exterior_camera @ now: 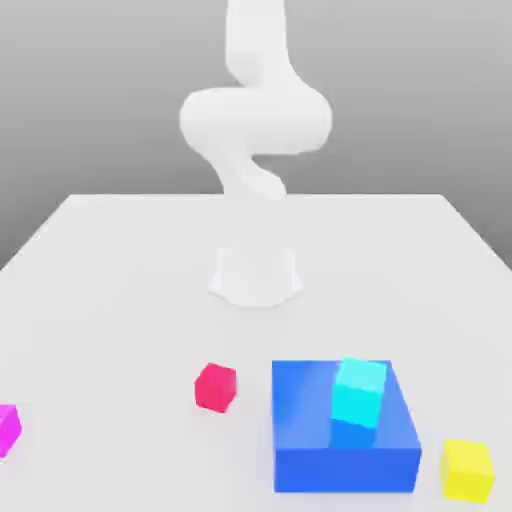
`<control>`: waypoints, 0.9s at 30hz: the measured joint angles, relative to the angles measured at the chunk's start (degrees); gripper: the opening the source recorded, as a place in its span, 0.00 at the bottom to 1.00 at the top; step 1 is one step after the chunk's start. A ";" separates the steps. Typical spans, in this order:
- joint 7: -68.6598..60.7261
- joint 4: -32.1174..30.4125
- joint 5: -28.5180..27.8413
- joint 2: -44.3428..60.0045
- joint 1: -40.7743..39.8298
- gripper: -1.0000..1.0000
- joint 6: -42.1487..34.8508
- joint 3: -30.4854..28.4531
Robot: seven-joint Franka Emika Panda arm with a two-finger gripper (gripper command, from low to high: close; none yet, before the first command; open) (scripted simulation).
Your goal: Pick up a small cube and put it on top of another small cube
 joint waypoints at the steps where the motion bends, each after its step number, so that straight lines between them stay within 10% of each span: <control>1: -2.04 -0.05 0.42 2.26 1.24 0.50 0.69 -0.25; 27: -43.66 -1.47 -0.74 56.16 21.46 0.50 18.11 3.64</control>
